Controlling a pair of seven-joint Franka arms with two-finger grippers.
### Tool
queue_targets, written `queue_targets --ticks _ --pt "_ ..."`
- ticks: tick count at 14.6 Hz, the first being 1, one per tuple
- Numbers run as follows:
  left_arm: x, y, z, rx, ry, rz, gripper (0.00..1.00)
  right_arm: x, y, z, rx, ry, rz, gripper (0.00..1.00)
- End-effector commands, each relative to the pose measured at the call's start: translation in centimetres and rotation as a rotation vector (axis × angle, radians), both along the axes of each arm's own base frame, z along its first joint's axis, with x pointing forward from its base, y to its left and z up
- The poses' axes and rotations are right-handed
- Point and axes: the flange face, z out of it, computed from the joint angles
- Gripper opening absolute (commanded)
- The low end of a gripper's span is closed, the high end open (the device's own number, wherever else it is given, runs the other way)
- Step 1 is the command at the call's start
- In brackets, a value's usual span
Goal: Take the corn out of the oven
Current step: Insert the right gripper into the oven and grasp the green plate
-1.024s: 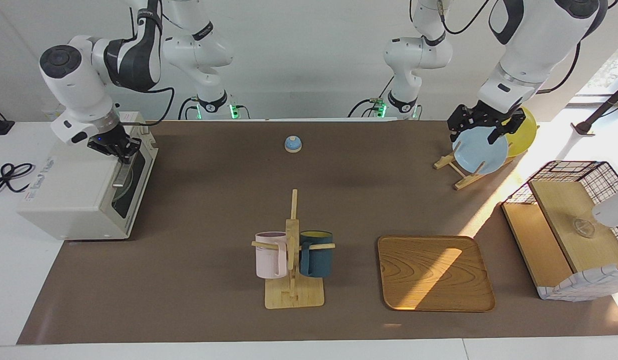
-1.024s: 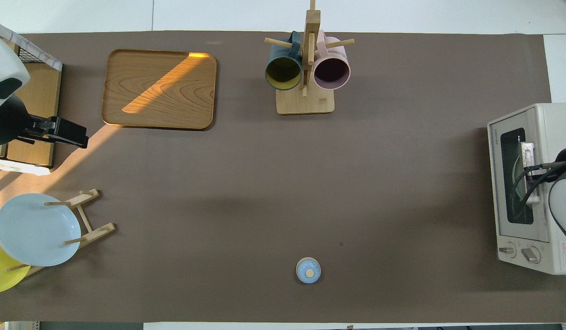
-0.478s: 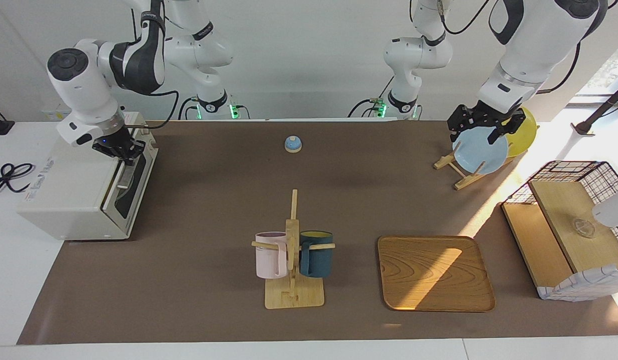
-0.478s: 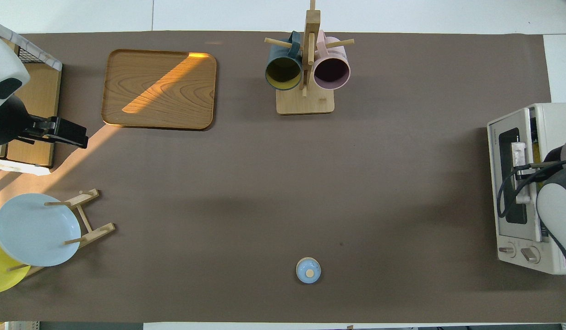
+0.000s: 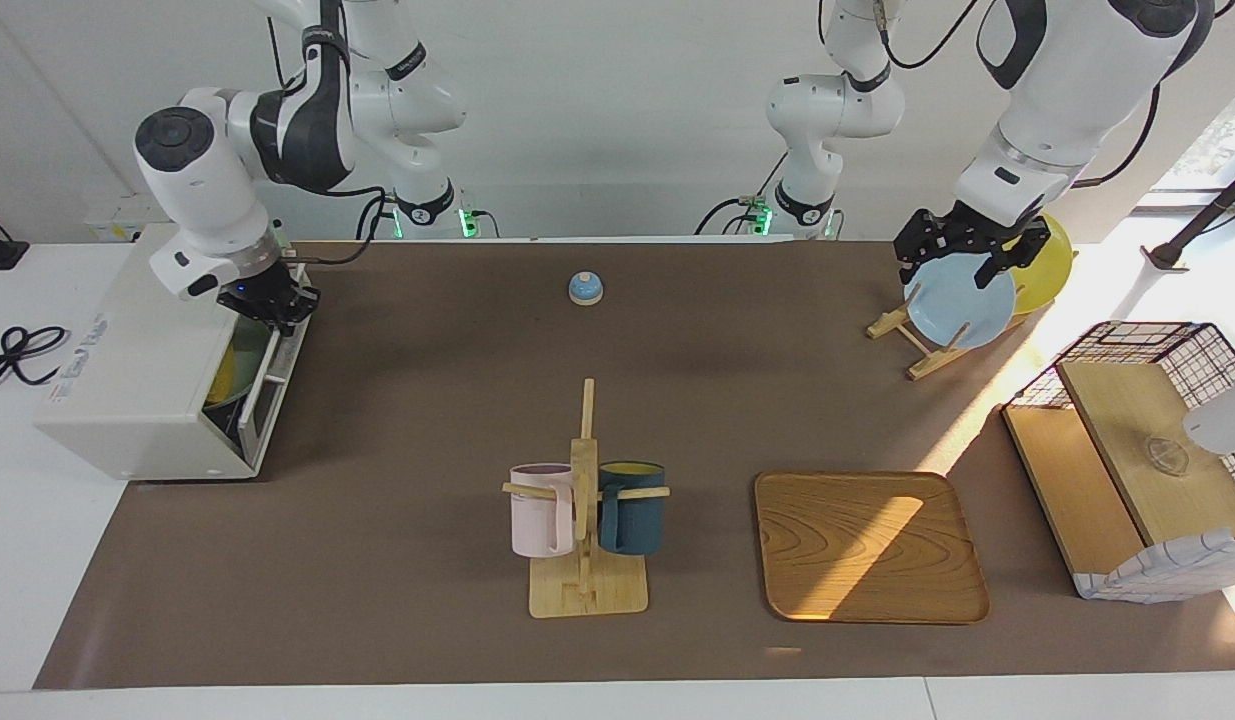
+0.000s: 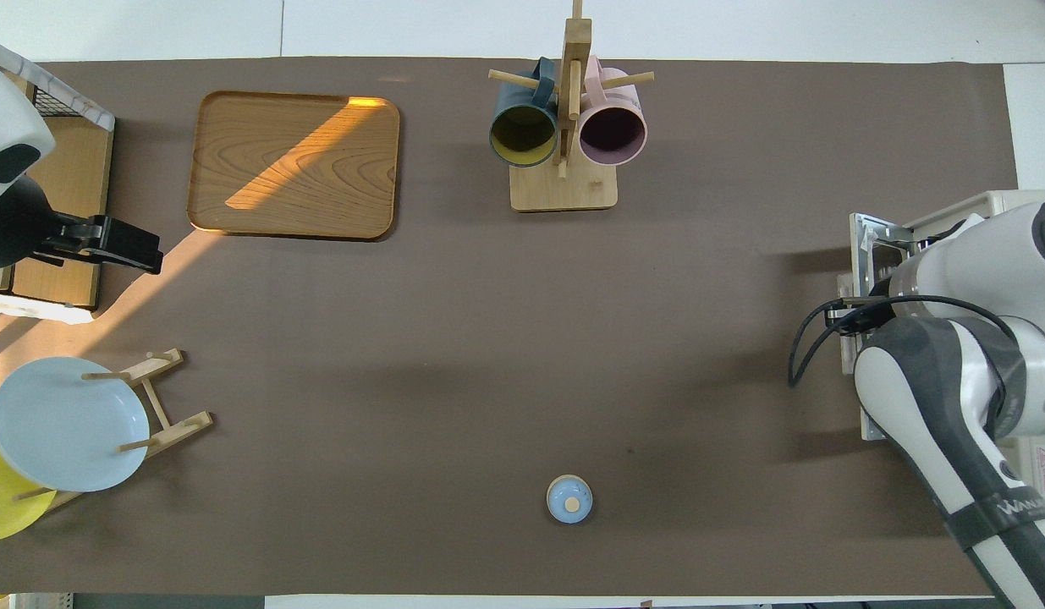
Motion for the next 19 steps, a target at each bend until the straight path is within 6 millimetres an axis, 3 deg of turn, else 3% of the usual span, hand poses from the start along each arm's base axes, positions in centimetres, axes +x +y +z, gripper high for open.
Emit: queue_targets --ticks 1,4,10,13,17,19 --pt "-0.7 0.4 0.2 0.007 0.002 -0.003 1.0 -0.3 -2.1 -3.3 -0.015 -0.031 -0.016 0.0" --pt "-0.7 0.4 0.2 0.007 0.002 -0.003 1.0 -1.9 -1.6 -5.3 0.005 -0.038 -0.028 0.0" --pt "-0.7 0.4 0.2 0.007 0.002 -0.003 1.0 -2.2 -0.3 -6.1 0.06 -0.044 -0.06 0.0" --pt "-0.6 0.4 0.2 0.007 0.0 -0.003 1.0 -3.4 -0.3 -7.4 0.065 -0.06 -0.064 0.0" --pt "-0.7 0.4 0.2 0.007 0.002 -0.003 1.0 -3.1 1.1 -7.1 0.102 -0.07 -0.084 0.0" --pt "-0.7 0.4 0.2 0.007 0.002 -0.003 1.0 -1.5 2.9 -5.3 0.107 -0.063 -0.058 0.0"
